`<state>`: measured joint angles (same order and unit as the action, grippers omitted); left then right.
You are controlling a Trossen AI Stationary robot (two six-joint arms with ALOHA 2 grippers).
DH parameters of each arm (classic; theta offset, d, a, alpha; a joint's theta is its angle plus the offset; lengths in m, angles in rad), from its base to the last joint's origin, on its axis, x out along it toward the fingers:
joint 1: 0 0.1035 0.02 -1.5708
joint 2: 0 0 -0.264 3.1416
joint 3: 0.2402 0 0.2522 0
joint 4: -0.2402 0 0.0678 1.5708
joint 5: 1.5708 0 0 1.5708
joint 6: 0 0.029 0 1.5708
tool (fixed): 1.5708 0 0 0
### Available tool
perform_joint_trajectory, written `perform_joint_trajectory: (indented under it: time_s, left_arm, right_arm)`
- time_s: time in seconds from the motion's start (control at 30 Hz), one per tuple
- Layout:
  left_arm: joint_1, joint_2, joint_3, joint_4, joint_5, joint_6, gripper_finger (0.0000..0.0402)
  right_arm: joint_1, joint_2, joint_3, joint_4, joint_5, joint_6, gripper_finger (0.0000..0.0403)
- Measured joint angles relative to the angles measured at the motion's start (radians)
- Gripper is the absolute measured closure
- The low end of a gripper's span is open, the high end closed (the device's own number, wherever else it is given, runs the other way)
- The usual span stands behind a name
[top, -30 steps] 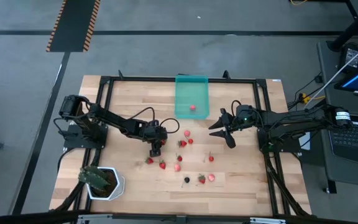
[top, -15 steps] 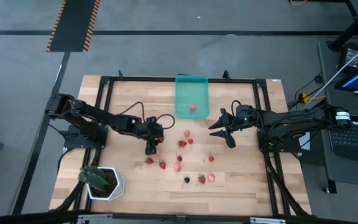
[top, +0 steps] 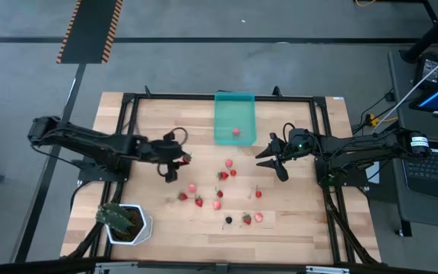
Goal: Pick and placing Produce into tupperware
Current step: Put the red strawberry into the blue bin
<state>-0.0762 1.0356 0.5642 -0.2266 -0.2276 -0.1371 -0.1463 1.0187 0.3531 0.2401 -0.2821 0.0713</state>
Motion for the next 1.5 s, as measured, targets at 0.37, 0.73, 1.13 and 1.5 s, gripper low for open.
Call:
perform_joint_trajectory:
  time_s: [0.37, 0.73, 1.13, 1.5]
  left_arm:
    - [-0.032, -0.23, -0.364, 0.599, 0.063, 0.035, 0.0268]
    - [-0.031, -0.244, -0.551, 1.041, 0.326, 0.122, 0.0268]
    - [-0.031, -0.244, -0.554, 1.044, 0.176, 0.112, 0.0268]
    - [-0.031, -0.244, -0.554, 1.042, -0.189, 0.072, 0.0268]
  right_arm:
    - [0.0, 0.0, 0.0, 0.001, 0.0, -0.001, 0.026]
    - [0.0, 0.0, 0.0, 0.003, 0.0, -0.001, 0.026]
    - [0.0, 0.0, 0.0, 0.003, 0.0, 0.003, 0.026]
    - [0.0, 0.0, 0.0, 0.027, 0.0, 0.0, 0.026]
